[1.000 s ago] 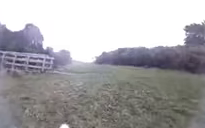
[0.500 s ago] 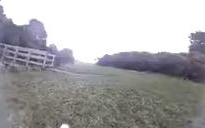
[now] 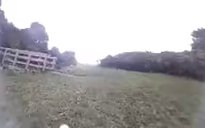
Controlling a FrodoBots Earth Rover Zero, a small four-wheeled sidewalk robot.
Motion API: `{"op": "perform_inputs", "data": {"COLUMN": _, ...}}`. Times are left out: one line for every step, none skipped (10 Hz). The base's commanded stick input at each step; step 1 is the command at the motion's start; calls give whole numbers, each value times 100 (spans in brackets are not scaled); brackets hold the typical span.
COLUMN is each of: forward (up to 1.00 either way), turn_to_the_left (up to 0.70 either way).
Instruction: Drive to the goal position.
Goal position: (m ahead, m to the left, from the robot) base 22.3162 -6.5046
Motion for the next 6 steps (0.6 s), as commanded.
{"op": "perform_inputs", "data": {"forward": 70, "turn_to_the_left": 0}}
{"op": "perform_inputs", "data": {"forward": 70, "turn_to_the_left": 0}}
{"op": "perform_inputs", "data": {"forward": 70, "turn_to_the_left": 0}}
{"op": "perform_inputs", "data": {"forward": 70, "turn_to_the_left": 0}}
{"op": "perform_inputs", "data": {"forward": 70, "turn_to_the_left": 0}}
{"op": "perform_inputs", "data": {"forward": 70, "turn_to_the_left": 0}}
